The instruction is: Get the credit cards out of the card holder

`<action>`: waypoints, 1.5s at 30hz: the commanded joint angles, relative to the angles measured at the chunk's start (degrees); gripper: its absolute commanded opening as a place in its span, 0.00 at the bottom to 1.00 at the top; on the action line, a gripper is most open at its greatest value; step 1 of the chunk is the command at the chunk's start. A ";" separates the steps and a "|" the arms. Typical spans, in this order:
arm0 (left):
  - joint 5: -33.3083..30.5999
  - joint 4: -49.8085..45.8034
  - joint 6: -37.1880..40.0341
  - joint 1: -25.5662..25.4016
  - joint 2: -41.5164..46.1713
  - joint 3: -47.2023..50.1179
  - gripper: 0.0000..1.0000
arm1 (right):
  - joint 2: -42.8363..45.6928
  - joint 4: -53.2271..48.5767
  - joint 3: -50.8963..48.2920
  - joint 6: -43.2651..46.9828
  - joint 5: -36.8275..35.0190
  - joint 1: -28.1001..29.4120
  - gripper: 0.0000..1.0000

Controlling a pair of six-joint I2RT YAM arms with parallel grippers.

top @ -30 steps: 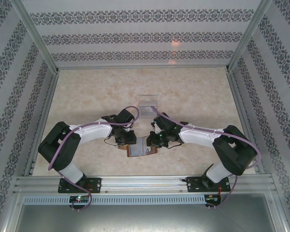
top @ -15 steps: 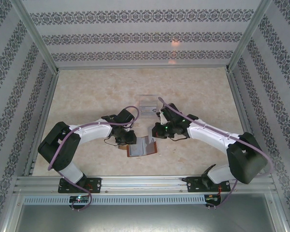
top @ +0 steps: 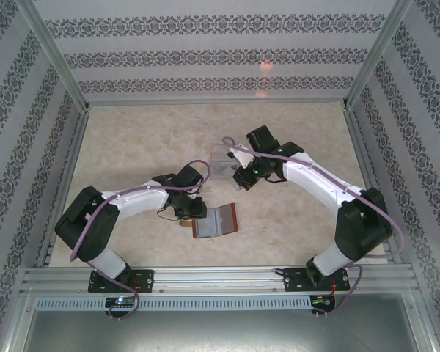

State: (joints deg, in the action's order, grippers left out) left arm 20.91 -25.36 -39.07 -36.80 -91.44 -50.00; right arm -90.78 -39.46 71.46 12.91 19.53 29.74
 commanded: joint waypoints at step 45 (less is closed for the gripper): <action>-1.47 -0.12 -0.43 2.26 5.52 6.04 0.25 | -37.97 -26.87 44.79 43.27 -12.03 1.64 0.14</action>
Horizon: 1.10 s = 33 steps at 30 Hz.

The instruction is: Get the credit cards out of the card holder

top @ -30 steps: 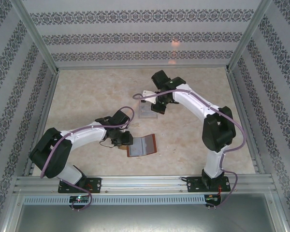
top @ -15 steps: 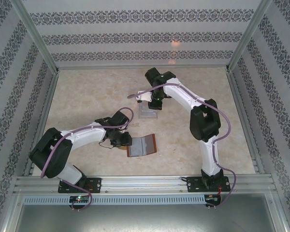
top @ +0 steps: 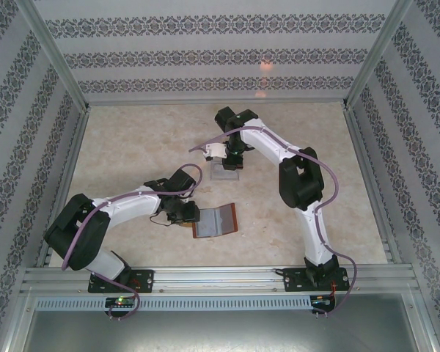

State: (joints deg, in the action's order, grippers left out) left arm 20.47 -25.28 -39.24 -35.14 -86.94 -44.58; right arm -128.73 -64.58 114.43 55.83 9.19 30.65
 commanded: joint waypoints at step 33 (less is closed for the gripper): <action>-0.89 -0.45 0.97 0.81 -0.09 -1.19 0.20 | 36.96 32.18 -37.35 -59.11 -4.22 5.56 0.16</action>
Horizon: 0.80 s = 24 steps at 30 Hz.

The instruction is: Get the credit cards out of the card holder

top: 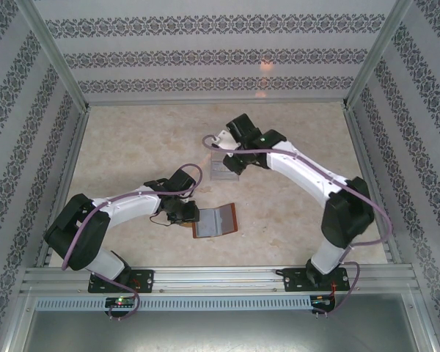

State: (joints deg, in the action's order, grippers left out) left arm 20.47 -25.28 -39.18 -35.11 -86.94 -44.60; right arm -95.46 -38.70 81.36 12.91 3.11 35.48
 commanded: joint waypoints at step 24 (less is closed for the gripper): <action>-3.17 -0.63 0.04 0.84 2.33 -0.22 0.19 | 13.37 24.12 -30.47 -63.98 14.13 12.57 0.13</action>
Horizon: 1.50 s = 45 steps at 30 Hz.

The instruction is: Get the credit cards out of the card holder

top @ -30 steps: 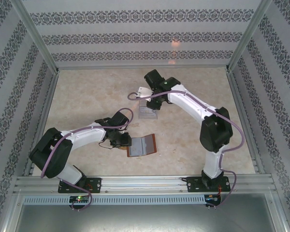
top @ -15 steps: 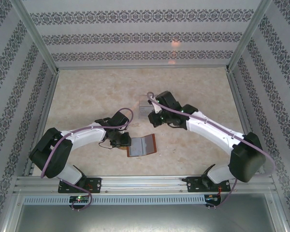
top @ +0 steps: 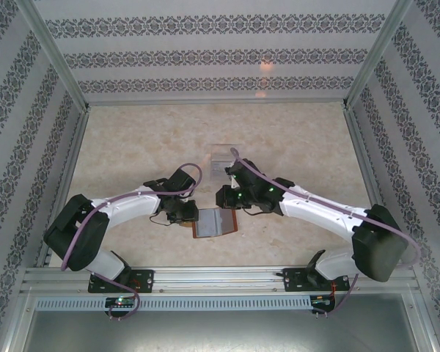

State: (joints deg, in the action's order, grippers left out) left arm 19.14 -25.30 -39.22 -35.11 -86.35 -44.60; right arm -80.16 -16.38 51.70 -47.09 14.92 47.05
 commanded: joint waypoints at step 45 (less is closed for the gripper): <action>0.19 2.07 0.09 1.32 0.13 4.02 0.10 | -23.29 -14.70 11.74 -2.91 -6.01 7.95 0.38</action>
State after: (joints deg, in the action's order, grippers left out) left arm 19.05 -23.97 -39.42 -34.74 -85.71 -41.10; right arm -103.55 -24.21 62.83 -51.66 14.20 54.33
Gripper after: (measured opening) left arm 0.101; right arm 0.364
